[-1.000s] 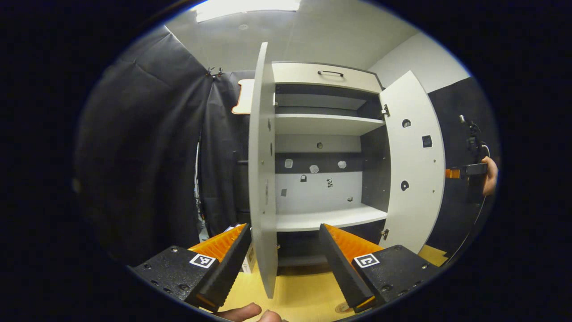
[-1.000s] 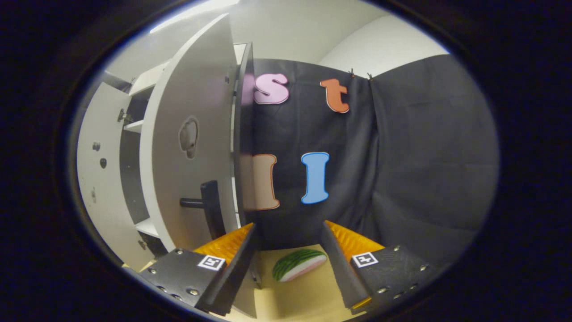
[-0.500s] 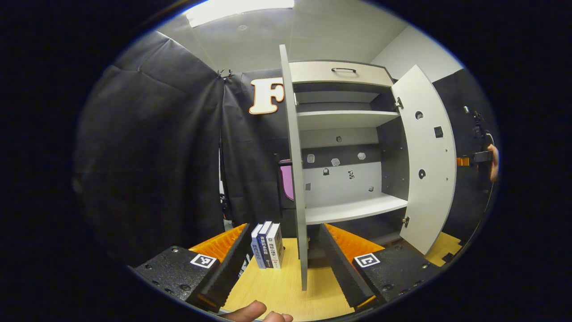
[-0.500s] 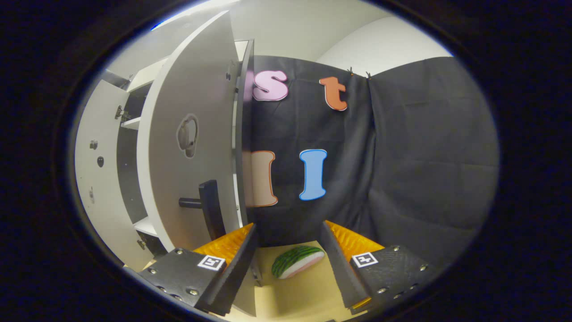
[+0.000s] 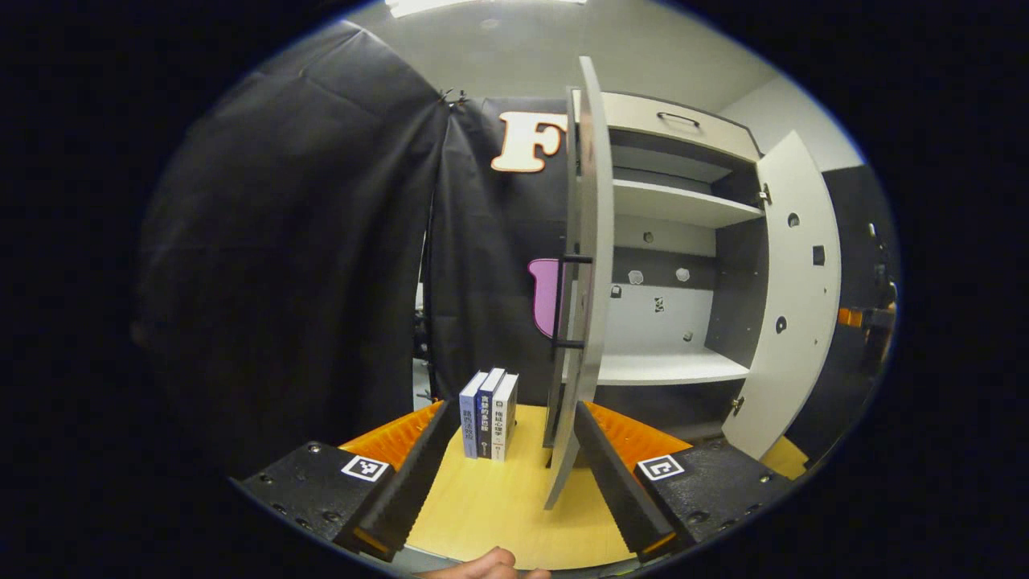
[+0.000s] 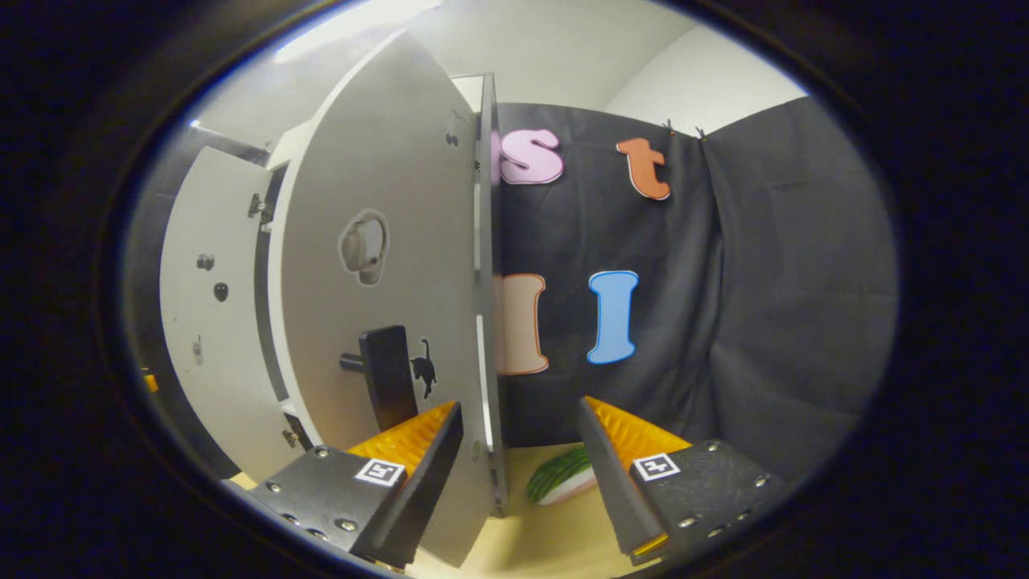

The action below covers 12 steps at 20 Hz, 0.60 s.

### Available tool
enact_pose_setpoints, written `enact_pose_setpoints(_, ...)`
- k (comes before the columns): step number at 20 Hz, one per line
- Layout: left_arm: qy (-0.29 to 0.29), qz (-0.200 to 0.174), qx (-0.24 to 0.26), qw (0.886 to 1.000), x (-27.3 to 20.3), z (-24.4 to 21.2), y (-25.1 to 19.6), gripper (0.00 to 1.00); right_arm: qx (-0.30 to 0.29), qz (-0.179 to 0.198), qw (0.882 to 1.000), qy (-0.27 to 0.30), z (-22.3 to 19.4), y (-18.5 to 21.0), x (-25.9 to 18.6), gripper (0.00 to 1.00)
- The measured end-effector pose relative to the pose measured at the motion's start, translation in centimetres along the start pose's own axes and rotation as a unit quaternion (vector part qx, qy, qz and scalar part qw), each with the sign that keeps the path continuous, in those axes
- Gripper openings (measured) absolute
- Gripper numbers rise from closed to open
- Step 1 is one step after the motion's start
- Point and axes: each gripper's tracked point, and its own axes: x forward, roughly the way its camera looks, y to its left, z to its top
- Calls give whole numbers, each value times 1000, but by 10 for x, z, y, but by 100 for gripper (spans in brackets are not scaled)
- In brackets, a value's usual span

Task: Grasp the bottle in the cabinet with the left hand and place it on the coaster, then close the right door with the right hand and the left door with the left hand.

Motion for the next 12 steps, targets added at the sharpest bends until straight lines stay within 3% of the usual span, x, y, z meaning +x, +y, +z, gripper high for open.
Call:
enact_pose_setpoints(4, -7, 23, 14, 1000, -2, 5, 22, 97, 5, 21, 1000, -8, 0, 19, 4, 88)
enact_pose_setpoints(8, -18, 33, 34, 999, -3, 13, 30, 93, 28, 0, 999, -17, 5, 13, 15, 88)
enact_pose_setpoints(10, -14, 36, 30, 999, -4, 11, 33, 96, 47, -5, 999, -14, 6, 13, 17, 85)
enact_pose_setpoints(12, -12, 38, 25, 999, -1, 12, 35, 96, 53, 0, 999, -12, 6, 17, 18, 89)
